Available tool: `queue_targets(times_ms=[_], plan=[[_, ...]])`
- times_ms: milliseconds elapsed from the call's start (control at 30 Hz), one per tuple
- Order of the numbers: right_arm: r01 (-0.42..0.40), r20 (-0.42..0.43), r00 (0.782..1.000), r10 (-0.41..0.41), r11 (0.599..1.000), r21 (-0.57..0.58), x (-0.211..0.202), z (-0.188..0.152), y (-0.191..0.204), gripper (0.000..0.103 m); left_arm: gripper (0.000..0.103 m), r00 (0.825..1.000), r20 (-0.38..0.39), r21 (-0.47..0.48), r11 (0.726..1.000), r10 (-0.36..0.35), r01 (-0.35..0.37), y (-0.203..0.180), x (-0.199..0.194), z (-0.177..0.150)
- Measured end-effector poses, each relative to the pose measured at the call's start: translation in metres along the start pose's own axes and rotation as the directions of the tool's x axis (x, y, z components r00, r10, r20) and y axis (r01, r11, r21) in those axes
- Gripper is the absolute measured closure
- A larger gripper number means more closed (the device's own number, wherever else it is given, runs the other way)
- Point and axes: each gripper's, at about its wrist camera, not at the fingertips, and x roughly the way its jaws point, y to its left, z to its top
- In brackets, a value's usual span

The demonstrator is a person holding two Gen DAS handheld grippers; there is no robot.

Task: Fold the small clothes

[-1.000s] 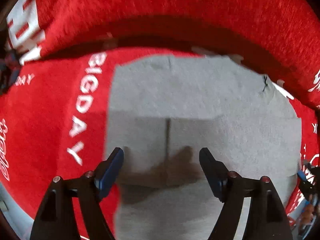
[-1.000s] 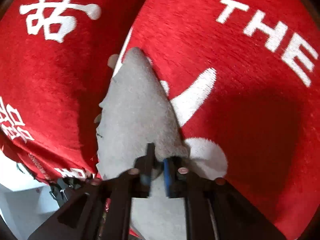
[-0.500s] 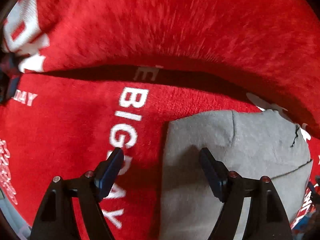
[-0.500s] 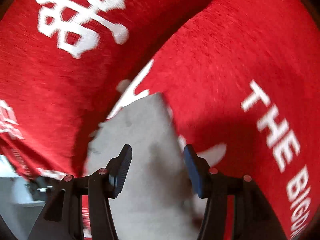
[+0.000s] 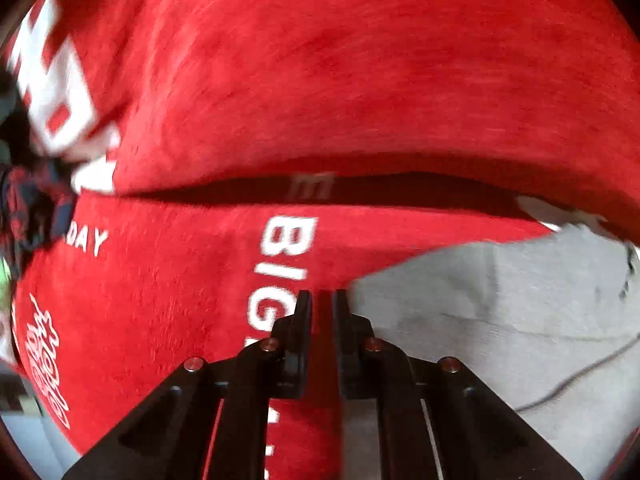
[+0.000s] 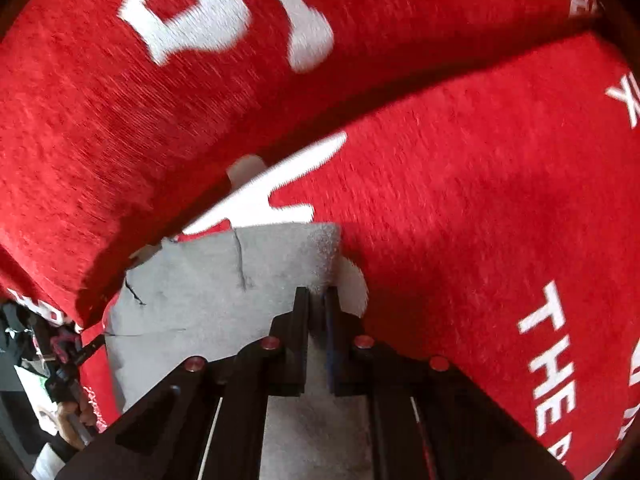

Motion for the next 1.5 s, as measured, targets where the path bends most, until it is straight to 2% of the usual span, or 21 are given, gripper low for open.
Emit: queue_targets(times_ms=[100, 167, 267, 367, 467, 500, 600, 700, 733, 800, 900, 967, 1067, 1133, 1300, 1367, 1467, 1500], plan=[[0.039, -0.037, 0.999, -0.038, 0.999, 0.032, 0.014, -0.001, -0.016, 0.096, 0.091, 0.998, -0.045, -0.075, 0.996, 0.050, -0.053, 0.025, 0.018, 0.002], [0.053, -0.018, 0.998, -0.052, 0.998, 0.029, 0.017, -0.005, -0.019, 0.096, 0.091, 0.998, -0.039, -0.098, 0.994, 0.039, -0.043, 0.040, 0.011, -0.004], [0.104, -0.010, 0.995, -0.103, 0.994, 0.041, 0.013, -0.007, -0.013, 0.095, 0.090, 0.999, 0.003, -0.086, 0.996, -0.033, 0.033, 0.046, -0.010, -0.009], [0.165, 0.034, 0.986, -0.166, 0.986, 0.031, -0.003, -0.010, 0.004, 0.095, 0.090, 0.987, 0.037, -0.022, 0.987, -0.159, 0.160, 0.038, -0.038, -0.012], [0.123, 0.100, 0.987, -0.124, 0.992, 0.015, -0.029, -0.025, 0.023, 0.095, 0.090, 0.966, 0.024, 0.059, 0.965, -0.258, 0.257, 0.023, -0.051, -0.016], [0.101, 0.099, 0.990, -0.101, 0.995, 0.006, -0.033, -0.030, 0.028, 0.095, 0.090, 0.964, 0.014, 0.109, 0.959, -0.266, 0.263, 0.008, -0.050, -0.018], [0.051, 0.041, 0.998, -0.049, 0.998, -0.046, -0.016, -0.047, 0.047, 0.095, 0.090, 0.967, -0.024, 0.159, 0.954, -0.252, 0.253, -0.026, -0.033, -0.027], [0.029, -0.044, 0.999, -0.032, 0.997, -0.076, 0.014, -0.063, 0.055, 0.095, 0.090, 0.985, -0.001, 0.157, 0.973, -0.172, 0.170, -0.030, -0.016, -0.029], [0.032, -0.062, 0.997, -0.036, 0.997, -0.077, 0.021, -0.067, 0.054, 0.095, 0.090, 0.985, 0.014, 0.149, 0.975, -0.170, 0.166, -0.027, -0.016, -0.029], [0.021, -0.033, 0.999, -0.024, 0.995, -0.093, 0.023, -0.070, 0.050, 0.096, 0.090, 0.991, 0.024, 0.135, 0.983, -0.129, 0.125, -0.015, -0.016, -0.025], [0.016, -0.035, 0.999, -0.019, 0.996, -0.092, 0.021, -0.065, 0.044, 0.100, 0.090, 0.997, 0.012, 0.099, 0.993, -0.071, 0.069, 0.010, -0.014, -0.020], [0.066, -0.025, 0.997, -0.069, 0.994, -0.086, 0.014, -0.060, 0.039, 0.099, 0.090, 0.999, -0.002, 0.073, 0.996, -0.054, 0.054, 0.026, -0.019, -0.019], [0.042, -0.022, 0.999, -0.043, 0.998, -0.047, 0.000, -0.059, 0.031, 0.095, 0.090, 0.994, 0.003, 0.074, 0.991, -0.112, 0.111, 0.035, -0.040, -0.026], [0.035, -0.027, 0.999, -0.036, 0.998, -0.048, -0.009, -0.066, 0.029, 0.095, 0.090, 0.985, 0.000, 0.122, 0.978, -0.170, 0.169, 0.027, -0.058, -0.040], [0.033, -0.055, 0.998, -0.033, 0.999, 0.005, -0.024, -0.094, 0.019, 0.095, 0.090, 0.954, -0.071, 0.213, 0.930, -0.292, 0.301, -0.026, -0.074, -0.073], [0.020, -0.062, 0.998, -0.017, 0.999, 0.048, -0.027, -0.105, 0.015, 0.095, 0.090, 0.950, -0.101, 0.221, 0.924, -0.296, 0.312, -0.050, -0.076, -0.096], [-0.074, -0.061, 0.995, 0.085, 0.986, 0.152, -0.035, -0.119, 0.006, 0.093, 0.090, 0.942, -0.152, 0.189, 0.926, -0.300, 0.326, -0.059, -0.068, -0.108], [-0.103, -0.073, 0.990, 0.118, 0.977, 0.185, -0.034, -0.124, 0.004, 0.082, 0.090, 0.942, -0.151, 0.182, 0.929, -0.298, 0.323, -0.057, -0.065, -0.108]])
